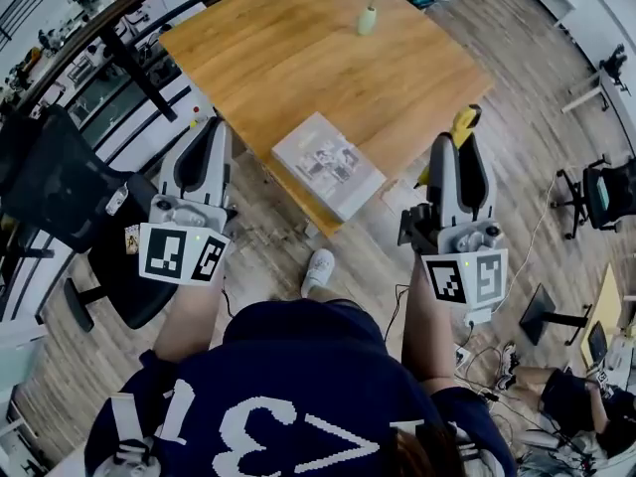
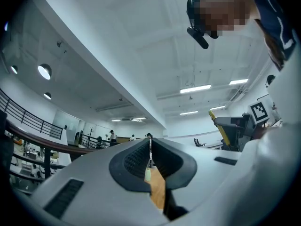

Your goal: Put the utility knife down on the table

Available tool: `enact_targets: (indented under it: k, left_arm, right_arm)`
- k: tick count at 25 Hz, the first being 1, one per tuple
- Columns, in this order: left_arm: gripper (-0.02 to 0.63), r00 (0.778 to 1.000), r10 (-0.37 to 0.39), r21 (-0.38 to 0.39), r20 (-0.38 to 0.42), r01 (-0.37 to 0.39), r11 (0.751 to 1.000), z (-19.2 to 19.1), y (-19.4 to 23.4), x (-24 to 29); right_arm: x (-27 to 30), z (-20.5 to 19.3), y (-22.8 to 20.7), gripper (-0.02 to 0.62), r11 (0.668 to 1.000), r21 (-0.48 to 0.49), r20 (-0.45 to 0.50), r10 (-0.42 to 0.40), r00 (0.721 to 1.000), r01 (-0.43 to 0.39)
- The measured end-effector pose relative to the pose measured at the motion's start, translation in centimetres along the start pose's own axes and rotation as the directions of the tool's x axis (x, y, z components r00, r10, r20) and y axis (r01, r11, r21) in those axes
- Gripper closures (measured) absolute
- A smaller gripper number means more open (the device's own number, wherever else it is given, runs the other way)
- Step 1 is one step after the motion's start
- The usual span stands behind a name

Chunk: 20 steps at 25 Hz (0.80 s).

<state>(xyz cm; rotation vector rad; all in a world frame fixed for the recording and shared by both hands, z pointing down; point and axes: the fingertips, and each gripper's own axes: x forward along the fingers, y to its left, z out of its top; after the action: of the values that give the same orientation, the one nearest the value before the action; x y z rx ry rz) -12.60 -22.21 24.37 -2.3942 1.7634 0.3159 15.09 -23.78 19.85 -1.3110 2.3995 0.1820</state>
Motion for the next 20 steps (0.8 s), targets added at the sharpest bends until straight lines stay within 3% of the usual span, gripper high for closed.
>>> enact_targets:
  k: [7, 13, 16, 20]
  left_arm:
    - [0.583, 0.999, 0.046, -0.001, -0.016, -0.046, 0.999, -2.3, -0.3, 5.6]
    - [0.583, 0.997, 0.012, -0.053, -0.080, -0.016, 0.998, -6.2, -0.8, 8.3]
    - [0.583, 0.994, -0.033, -0.073, -0.104, 0.025, 0.997, -8.2, -1.2, 9.5]
    - [0.583, 0.988, -0.059, -0.079, -0.141, 0.048, 0.996, -10.9, -1.0, 10.3]
  right_arm:
    - [4.6, -2.5, -4.7, 0.456, 0.998, 0.037, -0.029, 0.049, 0.998, -0.048]
    - [6.1, -8.2, -5.7, 0.456, 0.997, 0.059, -0.151, 0.048, 0.987, -0.039]
    - [6.2, -13.4, -5.5, 0.456, 0.999, 0.043, -0.271, 0.041, 0.962, -0.030]
    - [5.0, -22.0, -5.0, 0.456, 0.996, 0.088, -0.448, 0.050, 0.892, -0.012]
